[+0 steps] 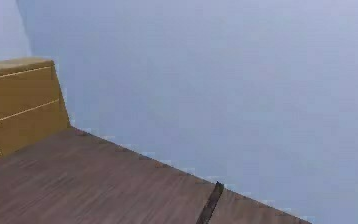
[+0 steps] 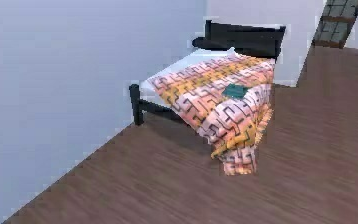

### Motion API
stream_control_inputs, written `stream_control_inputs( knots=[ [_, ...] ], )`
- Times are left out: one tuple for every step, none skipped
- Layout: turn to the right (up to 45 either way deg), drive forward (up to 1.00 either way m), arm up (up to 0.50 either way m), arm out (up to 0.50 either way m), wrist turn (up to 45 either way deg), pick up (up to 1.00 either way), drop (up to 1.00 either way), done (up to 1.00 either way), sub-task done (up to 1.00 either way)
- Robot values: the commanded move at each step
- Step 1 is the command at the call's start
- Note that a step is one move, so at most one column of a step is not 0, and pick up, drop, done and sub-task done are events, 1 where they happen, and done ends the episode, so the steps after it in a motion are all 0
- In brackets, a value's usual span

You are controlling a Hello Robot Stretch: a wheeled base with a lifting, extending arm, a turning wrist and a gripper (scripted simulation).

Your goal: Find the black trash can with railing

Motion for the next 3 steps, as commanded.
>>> stream_control_inputs(
  knots=[
    [45.0, 0.0, 0.0, 0.0, 0.0, 0.0, 0.0, 0.0, 0.0],
    [45.0, 0.0, 0.0, 0.0, 0.0, 0.0, 0.0, 0.0, 0.0],
    [27.0, 0.0, 0.0, 0.0, 0.0, 0.0, 0.0, 0.0, 0.0]
  ],
)
